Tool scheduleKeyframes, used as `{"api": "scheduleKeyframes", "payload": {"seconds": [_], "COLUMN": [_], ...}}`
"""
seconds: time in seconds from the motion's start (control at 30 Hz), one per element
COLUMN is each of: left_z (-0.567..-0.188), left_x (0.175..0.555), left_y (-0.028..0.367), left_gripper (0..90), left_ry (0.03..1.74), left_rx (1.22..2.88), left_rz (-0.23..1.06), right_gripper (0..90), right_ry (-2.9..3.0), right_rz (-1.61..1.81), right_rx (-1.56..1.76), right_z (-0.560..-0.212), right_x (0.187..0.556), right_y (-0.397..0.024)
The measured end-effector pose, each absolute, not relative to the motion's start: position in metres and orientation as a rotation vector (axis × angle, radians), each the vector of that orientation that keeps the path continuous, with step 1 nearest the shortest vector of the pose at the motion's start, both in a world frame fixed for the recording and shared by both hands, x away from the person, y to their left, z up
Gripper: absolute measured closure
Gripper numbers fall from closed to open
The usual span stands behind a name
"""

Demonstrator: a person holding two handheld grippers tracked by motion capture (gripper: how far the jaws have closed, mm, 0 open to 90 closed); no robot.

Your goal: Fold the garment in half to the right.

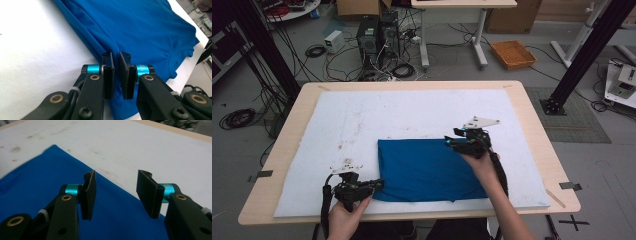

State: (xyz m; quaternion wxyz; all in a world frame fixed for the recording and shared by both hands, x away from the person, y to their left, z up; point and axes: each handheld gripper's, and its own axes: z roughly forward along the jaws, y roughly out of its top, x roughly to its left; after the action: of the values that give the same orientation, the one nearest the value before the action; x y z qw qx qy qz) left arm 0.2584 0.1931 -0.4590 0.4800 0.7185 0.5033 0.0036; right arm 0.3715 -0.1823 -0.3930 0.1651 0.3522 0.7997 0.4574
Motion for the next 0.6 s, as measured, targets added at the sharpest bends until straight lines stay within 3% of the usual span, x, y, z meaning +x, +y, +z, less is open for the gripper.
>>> {"api": "scheduleKeyframes", "payload": {"seconds": [0.6], "left_z": [-0.462], "left_x": [0.259], "left_y": [0.197], "left_gripper": [82.4], "left_ry": [1.231], "left_rx": [1.745], "left_rz": [0.006], "right_gripper": [64.2], "right_ry": [2.547], "right_rz": [1.287], "right_rx": [0.852], "right_z": [-0.408], "right_x": [0.417], "right_y": [-0.015]}}
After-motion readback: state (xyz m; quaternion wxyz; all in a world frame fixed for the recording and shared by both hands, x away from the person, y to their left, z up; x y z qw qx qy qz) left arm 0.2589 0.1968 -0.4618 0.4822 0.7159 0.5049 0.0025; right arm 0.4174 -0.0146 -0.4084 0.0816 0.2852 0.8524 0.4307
